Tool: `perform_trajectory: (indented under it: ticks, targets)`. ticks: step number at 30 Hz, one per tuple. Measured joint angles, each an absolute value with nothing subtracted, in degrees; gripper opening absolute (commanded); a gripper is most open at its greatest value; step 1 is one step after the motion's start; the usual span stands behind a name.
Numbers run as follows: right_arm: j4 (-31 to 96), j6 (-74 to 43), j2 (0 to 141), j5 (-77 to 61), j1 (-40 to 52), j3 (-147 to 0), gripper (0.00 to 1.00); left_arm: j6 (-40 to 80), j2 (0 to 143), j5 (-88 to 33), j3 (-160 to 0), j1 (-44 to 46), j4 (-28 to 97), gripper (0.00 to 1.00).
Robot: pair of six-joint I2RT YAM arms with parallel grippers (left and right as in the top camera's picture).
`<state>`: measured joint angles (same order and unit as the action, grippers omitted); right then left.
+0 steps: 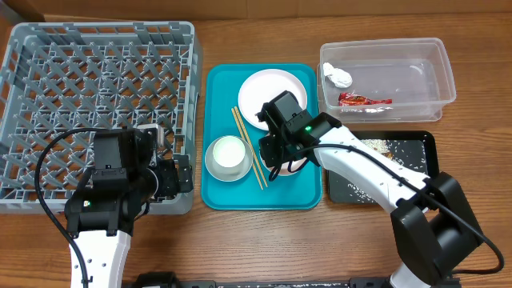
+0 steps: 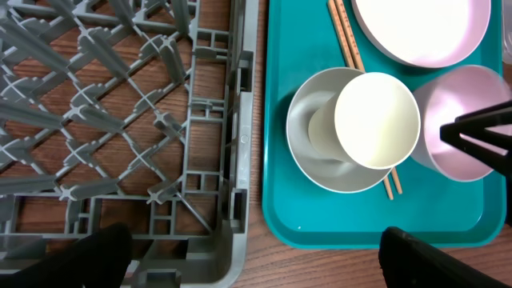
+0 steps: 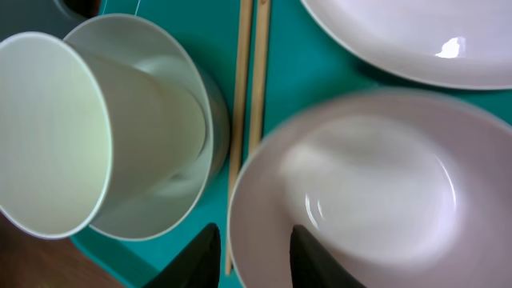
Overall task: Sort waste into correct bins and load items into the dishwasher
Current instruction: 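Set the empty pink bowl back on the teal tray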
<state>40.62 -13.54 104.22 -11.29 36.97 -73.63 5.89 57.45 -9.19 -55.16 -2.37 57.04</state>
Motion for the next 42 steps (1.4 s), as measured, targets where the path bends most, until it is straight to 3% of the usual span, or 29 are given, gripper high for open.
perform_trajectory:
  ticks: [9,27,32,36,42]
  targets:
    - [48.71,-13.74,104.22,-12.47,37.21,-86.63,0.45,5.89,57.45,-9.19,-55.16,-2.37,57.04,1.0]
    - [48.93,-19.97,110.61,-12.95,40.62,-88.33,0.43,5.89,57.45,-9.19,-55.16,-2.37,57.04,1.0]
    - [48.86,-20.75,114.08,-13.15,41.74,-88.33,0.18,5.89,57.45,-9.19,-55.16,-2.37,57.04,1.0]
    - [48.84,-20.95,114.72,-13.1,42.13,-88.33,0.06,5.87,57.45,-9.17,-55.16,-2.37,57.04,1.0]
    - [49.56,-21.1,114.72,-13.1,41.65,-88.36,0.04,5.87,57.45,-9.17,-55.16,-2.37,57.04,1.0]
